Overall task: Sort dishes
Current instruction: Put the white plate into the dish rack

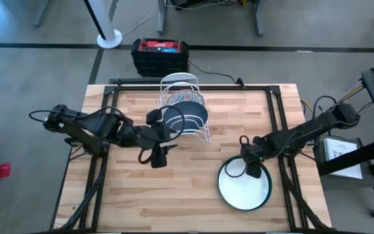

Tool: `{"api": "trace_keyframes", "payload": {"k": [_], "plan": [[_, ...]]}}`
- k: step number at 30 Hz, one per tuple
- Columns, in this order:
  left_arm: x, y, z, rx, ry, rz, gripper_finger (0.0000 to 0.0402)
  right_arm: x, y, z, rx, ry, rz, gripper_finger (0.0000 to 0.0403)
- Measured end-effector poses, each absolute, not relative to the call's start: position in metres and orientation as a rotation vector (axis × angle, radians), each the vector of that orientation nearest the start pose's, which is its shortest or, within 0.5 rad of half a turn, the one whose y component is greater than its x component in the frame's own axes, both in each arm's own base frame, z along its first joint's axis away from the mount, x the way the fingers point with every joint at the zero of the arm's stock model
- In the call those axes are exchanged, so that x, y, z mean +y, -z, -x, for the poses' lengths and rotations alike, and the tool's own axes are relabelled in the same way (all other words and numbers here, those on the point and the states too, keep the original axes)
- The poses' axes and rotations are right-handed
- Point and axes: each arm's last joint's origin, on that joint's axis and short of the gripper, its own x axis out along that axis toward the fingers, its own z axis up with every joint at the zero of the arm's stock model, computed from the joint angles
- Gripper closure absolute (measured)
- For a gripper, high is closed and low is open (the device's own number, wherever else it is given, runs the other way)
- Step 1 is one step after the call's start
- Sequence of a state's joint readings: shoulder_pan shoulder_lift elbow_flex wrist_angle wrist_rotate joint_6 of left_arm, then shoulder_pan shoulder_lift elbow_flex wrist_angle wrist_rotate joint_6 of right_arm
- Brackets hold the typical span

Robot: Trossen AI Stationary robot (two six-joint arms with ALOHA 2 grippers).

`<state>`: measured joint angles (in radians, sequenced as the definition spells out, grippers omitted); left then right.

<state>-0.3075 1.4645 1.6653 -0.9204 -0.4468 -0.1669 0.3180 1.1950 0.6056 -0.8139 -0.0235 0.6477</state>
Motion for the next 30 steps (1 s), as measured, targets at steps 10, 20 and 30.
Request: {"api": "trace_keyframes", "payload": {"k": [10,20,30], "plan": [[-0.081,-0.412,-0.277,0.665,-0.176,-0.094,0.0196,0.056,-0.167,-0.17,1.407,0.188,-0.312,0.0204],[-0.088,-0.41,-0.273,0.687,-0.163,-0.087,0.0196,0.06,-0.177,-0.173,1.349,0.107,-0.174,0.0204],[-0.094,-0.407,-0.266,0.718,-0.182,-0.115,0.0196,0.062,-0.177,-0.173,1.309,0.135,-0.081,0.0204]]}}
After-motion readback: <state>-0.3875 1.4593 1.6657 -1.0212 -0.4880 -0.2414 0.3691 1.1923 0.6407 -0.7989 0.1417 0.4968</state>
